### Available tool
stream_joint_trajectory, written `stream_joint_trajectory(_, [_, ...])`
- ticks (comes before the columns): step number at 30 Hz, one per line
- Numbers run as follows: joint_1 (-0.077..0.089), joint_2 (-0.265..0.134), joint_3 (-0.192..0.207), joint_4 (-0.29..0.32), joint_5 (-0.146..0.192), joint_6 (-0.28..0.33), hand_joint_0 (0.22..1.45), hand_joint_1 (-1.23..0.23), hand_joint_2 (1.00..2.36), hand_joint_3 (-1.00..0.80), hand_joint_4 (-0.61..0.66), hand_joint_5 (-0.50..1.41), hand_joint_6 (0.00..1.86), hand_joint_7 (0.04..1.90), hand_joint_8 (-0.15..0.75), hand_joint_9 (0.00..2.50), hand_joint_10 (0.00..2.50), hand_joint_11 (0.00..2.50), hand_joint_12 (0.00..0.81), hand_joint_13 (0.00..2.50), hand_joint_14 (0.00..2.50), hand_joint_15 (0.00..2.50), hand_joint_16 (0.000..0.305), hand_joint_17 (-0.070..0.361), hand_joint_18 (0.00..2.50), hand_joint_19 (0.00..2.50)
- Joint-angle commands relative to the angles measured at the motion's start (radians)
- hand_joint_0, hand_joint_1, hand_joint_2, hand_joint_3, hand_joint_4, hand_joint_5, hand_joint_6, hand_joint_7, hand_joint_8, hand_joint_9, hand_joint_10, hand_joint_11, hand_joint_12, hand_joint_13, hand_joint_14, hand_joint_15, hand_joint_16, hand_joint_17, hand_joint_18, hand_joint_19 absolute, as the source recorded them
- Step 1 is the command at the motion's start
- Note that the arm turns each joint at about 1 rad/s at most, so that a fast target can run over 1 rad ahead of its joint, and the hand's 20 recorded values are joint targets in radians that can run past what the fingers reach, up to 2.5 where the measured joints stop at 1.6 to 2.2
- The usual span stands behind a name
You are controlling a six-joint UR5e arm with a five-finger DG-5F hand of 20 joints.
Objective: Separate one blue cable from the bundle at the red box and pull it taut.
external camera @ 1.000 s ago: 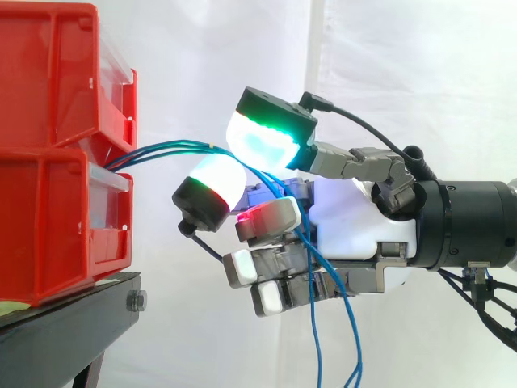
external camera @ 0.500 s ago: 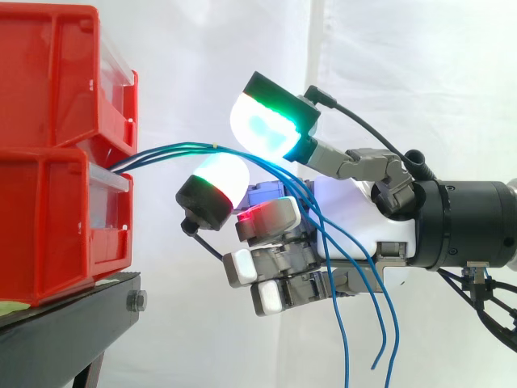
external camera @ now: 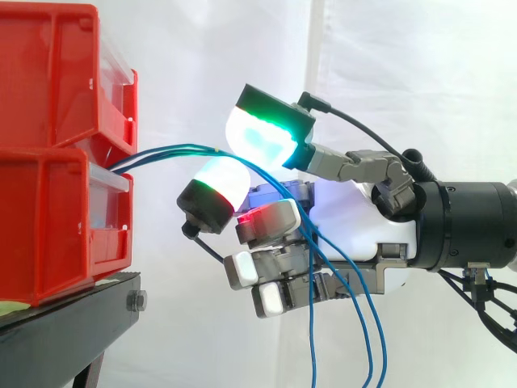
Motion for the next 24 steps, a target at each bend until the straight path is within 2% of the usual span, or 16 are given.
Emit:
stream_joint_trajectory(1, [0.0, 0.0, 0.0, 0.0, 0.0, 0.0, 0.7, -0.86, 1.01, -0.35, -0.02, -0.2, 0.91, 1.06, 0.285, 1.1, 0.02, 1.35, 0.402, 0.97, 0.02, 0.64, 0.048, 0.108, 0.87, 0.68])
stream_joint_trajectory(7, [0.001, 0.0, 0.0, 0.003, 0.0, 0.0, 0.76, -0.89, 1.0, -0.5, -0.02, -0.2, 0.92, 1.05, 0.282, 1.12, 0.02, 1.35, 0.393, 1.0, 0.02, 0.65, 0.047, 0.105, 0.89, 0.67])
stream_joint_trajectory(15, [0.0, 0.0, 0.0, 0.0, 0.0, 0.0, 0.78, -0.92, 1.0, -0.5, 0.01, -0.19, 0.92, 1.05, 0.292, 1.16, 0.02, 1.37, 0.395, 1.03, 0.02, 0.66, 0.045, 0.101, 0.91, 0.67])
stream_joint_trajectory(24, [-0.002, 0.0, 0.0, 0.0, 0.0, 0.001, 0.74, -0.93, 1.0, -0.5, 0.05, -0.18, 0.91, 1.1, 0.294, 1.19, 0.02, 1.4, 0.395, 1.05, 0.03, 0.68, 0.044, 0.099, 0.92, 0.68])
